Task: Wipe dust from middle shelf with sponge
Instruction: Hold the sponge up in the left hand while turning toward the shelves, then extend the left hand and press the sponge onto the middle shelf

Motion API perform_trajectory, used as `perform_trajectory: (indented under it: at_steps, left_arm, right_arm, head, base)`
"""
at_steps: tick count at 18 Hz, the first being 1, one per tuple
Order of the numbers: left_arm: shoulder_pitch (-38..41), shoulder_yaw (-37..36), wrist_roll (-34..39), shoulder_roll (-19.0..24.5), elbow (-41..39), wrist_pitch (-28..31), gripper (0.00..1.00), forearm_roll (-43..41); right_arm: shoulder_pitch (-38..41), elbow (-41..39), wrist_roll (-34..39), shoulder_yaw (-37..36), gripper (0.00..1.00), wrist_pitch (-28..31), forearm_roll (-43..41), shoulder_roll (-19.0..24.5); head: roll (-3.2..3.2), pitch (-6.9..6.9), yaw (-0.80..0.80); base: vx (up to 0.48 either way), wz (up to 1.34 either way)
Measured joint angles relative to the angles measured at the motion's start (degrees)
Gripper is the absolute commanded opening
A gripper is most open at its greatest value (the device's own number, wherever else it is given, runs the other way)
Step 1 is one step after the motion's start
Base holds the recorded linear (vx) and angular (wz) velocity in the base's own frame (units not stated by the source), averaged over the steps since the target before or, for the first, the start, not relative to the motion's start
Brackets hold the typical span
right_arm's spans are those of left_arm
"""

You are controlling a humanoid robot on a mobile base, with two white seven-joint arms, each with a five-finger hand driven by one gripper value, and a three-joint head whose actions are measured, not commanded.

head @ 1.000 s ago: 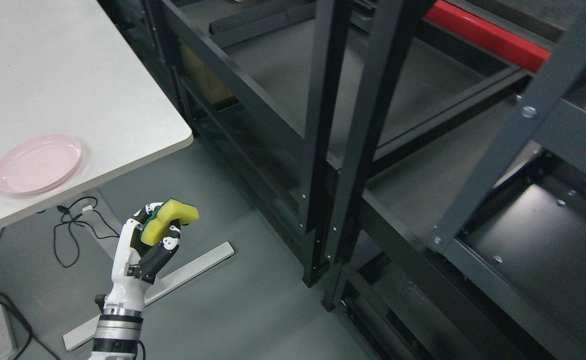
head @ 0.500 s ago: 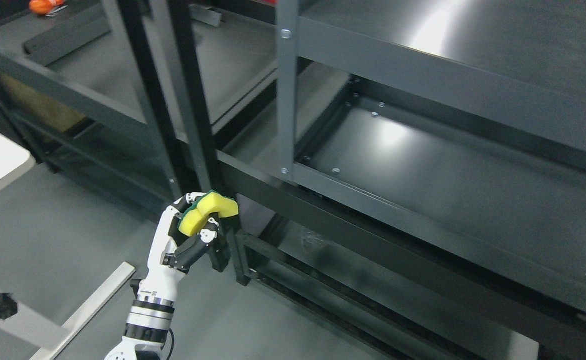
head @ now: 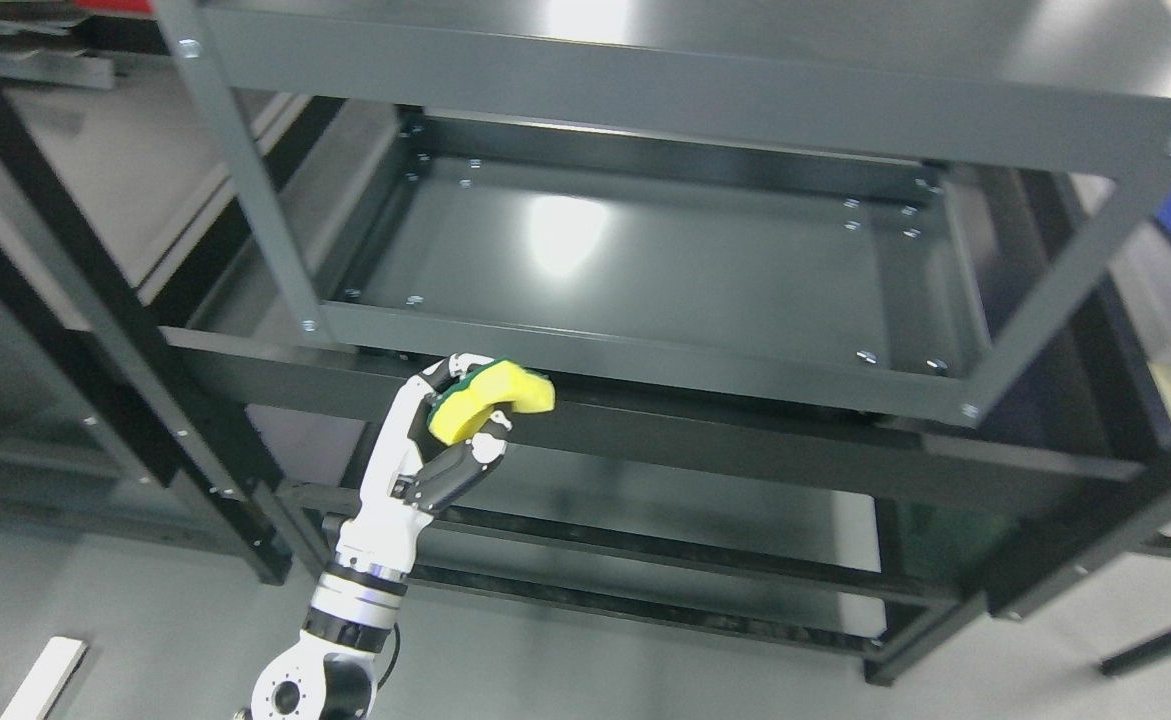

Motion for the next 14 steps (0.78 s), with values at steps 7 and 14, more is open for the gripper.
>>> perform_trajectory:
  at_steps: [7, 14]
  left_arm:
    - [-15.1, -9.5, -4.5, 2.5, 0.0, -1.1, 0.01, -12.0]
    - [-38.4, -16.2, -12.9, 5.9, 0.0, -12.7, 0.01, -30.4]
  right_arm:
    - [0.0, 0.0, 0.0, 0.0, 1.0, 0.0, 0.0, 0.0]
    - [0.0, 0.0, 0.0, 0.0, 1.0, 0.0, 0.0, 0.0]
  head:
    - [0.0, -0.01, 0.0]
    - [0.0, -0.01, 0.0]
  base:
    - [-0.064, -0.24]
    - [-0.002, -0.01]
